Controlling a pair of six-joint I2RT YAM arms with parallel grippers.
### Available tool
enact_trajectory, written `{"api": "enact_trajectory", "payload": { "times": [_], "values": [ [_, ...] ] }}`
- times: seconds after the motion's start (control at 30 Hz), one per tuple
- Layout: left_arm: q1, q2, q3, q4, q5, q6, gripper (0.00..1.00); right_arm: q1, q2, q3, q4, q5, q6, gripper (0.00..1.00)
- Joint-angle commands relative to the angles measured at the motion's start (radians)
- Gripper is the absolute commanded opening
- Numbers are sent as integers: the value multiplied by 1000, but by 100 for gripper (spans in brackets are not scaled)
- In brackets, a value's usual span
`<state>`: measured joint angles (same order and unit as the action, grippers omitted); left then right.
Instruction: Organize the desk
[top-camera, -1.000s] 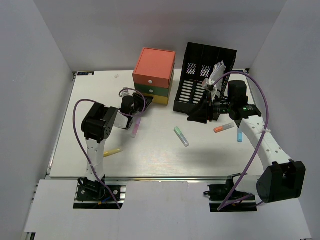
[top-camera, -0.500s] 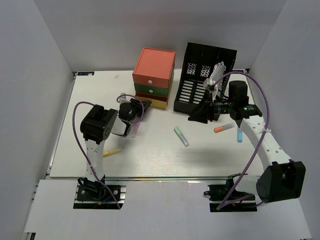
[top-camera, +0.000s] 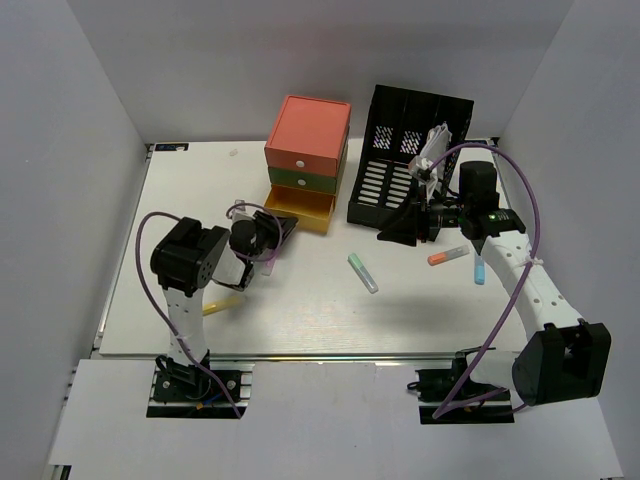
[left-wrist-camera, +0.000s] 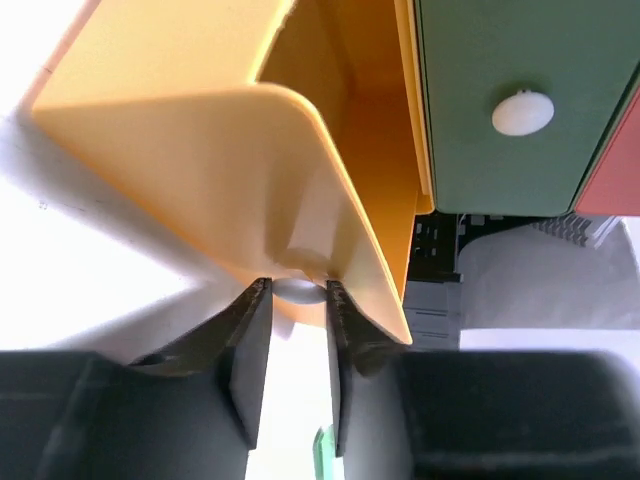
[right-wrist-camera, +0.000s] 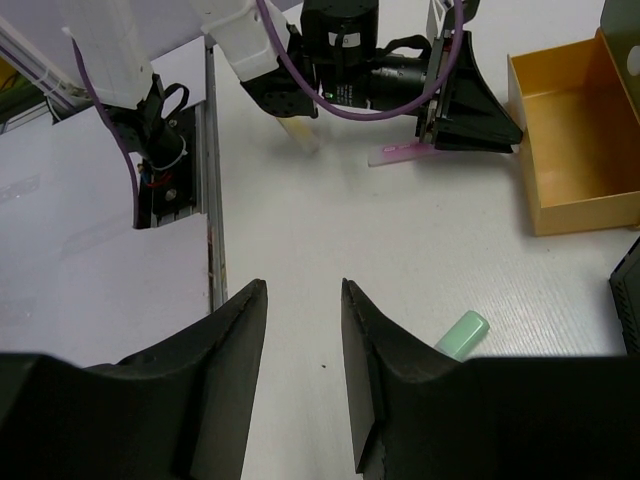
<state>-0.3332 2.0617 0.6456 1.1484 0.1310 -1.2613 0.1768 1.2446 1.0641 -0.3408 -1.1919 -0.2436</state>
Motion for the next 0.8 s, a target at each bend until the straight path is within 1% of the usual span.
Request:
{"api": "enact_trajectory", "payload": {
  "times": [0.0,0.03,0.07,0.1,0.13,0.27,0.4,0.5,0.53,0.57,0.6,0.63,0.7,0.77],
  "values": [
    [2,-54,2,-18,27,11,39,-8,1,4,10,-17,-10,42],
    [11,-51,24,-50,36,13,51,-8,1,2,10,-17,-10,42],
    [11,-52,35,-65,50,17,59,-10,1,0,10,-17,-10,42],
    [11,-57,48,-78,53,22,63,-11,3,0,10,-17,-10,42],
    [11,-64,57,-100,58,26,67,-11,4,2,10,-17,-11,42],
    [11,-101,97,-156,94,66,68,-19,4,2,10,-18,-11,42],
    [11,-179,72,-238,105,97,65,-20,3,0,6,-20,-13,42],
    [11,-253,49,-306,122,125,59,-22,1,0,8,-21,-13,42],
    [11,-270,48,-331,125,131,56,-25,1,2,8,-20,-14,42],
    [11,-291,45,-358,133,144,47,-28,0,0,6,-18,-14,42],
    [11,-328,40,-406,146,154,42,-26,-1,0,6,-18,-14,42],
    [11,-345,43,-436,151,172,39,-26,1,2,5,-18,-14,42],
    [11,-388,66,-562,168,197,33,-31,-1,2,6,-20,-14,42],
    [11,-406,87,-659,194,253,29,-34,-1,2,6,-20,-14,42]
  ]
}}
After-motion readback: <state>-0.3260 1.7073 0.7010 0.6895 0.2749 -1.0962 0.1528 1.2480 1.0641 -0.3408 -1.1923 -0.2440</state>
